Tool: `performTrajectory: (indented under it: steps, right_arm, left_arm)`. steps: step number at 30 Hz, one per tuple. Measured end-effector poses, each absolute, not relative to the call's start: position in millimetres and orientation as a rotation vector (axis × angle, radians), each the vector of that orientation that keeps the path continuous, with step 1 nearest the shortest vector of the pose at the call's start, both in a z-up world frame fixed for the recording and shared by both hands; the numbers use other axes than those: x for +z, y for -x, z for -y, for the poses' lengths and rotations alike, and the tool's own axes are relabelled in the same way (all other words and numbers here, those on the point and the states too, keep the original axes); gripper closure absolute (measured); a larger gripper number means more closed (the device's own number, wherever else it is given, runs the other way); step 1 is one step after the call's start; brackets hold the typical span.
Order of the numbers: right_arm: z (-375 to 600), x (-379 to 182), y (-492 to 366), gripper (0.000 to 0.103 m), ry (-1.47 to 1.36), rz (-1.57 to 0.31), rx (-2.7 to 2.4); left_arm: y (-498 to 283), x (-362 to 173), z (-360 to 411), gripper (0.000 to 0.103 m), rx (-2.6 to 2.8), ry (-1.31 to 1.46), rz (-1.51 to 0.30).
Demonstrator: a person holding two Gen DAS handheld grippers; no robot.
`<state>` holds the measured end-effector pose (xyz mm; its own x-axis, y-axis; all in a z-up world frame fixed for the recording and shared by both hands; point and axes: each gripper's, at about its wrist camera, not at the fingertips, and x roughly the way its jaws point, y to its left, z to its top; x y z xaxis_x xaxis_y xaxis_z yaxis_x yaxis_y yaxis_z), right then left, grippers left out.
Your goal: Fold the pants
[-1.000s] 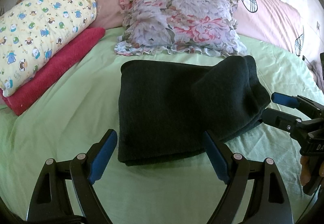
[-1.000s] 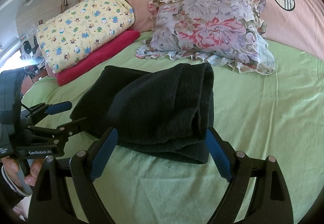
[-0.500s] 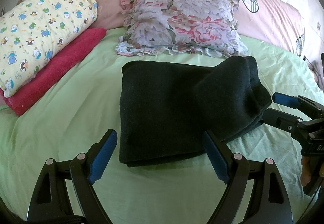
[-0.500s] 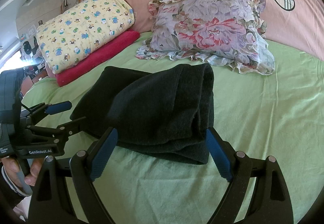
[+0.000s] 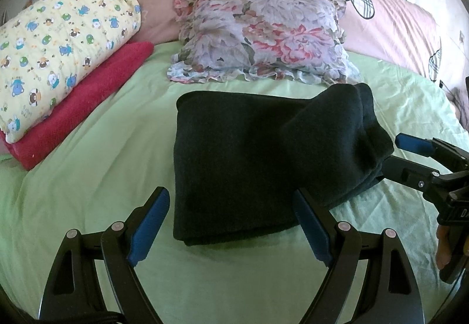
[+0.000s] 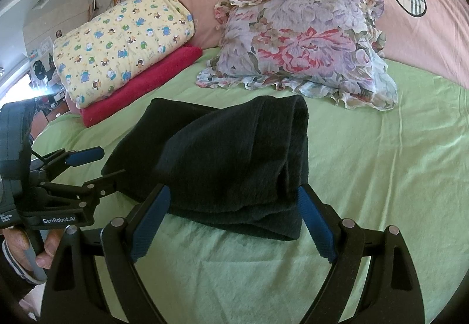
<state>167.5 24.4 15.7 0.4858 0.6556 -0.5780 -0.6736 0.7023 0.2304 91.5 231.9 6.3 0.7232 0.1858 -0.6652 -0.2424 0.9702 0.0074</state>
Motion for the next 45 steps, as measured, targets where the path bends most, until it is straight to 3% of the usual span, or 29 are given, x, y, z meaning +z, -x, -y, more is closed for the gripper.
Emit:
performTrajectory:
  steps: [45]
  right_arm:
    - [-22.0, 18.3, -181.9, 0.015, -0.036, -0.688, 0.788]
  left_arm:
    - [-115.6, 19.4, -235.3, 0.016, 0.261, 0.087, -0.709]
